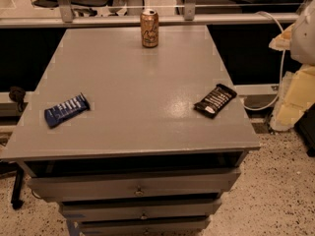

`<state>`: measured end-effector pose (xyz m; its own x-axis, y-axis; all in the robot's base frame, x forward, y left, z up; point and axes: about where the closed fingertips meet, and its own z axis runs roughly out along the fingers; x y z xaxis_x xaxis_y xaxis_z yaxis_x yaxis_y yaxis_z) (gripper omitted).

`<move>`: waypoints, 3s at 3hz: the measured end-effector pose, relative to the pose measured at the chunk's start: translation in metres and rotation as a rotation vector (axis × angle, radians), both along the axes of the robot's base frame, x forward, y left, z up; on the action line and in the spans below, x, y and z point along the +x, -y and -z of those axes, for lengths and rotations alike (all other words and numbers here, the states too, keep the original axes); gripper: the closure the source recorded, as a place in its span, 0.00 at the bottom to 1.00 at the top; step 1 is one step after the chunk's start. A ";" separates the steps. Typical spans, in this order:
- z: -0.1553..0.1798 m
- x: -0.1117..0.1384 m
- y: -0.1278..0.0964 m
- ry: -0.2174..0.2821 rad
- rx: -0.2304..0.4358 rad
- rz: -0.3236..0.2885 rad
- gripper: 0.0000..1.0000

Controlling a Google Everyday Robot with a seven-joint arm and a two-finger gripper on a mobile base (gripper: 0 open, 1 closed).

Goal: Move orange can near rxbar chocolate

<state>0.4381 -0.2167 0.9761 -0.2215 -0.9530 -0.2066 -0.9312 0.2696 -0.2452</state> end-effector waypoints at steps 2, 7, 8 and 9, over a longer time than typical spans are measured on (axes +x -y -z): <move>0.000 0.009 -0.007 0.027 0.018 -0.009 0.00; 0.027 0.268 -0.094 0.292 0.594 0.110 0.00; 0.027 0.268 -0.094 0.292 0.593 0.109 0.00; 0.031 0.278 -0.106 0.309 0.643 0.112 0.00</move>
Offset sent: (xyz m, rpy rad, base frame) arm 0.0225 0.0144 -0.0054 0.0430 -0.0424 0.0231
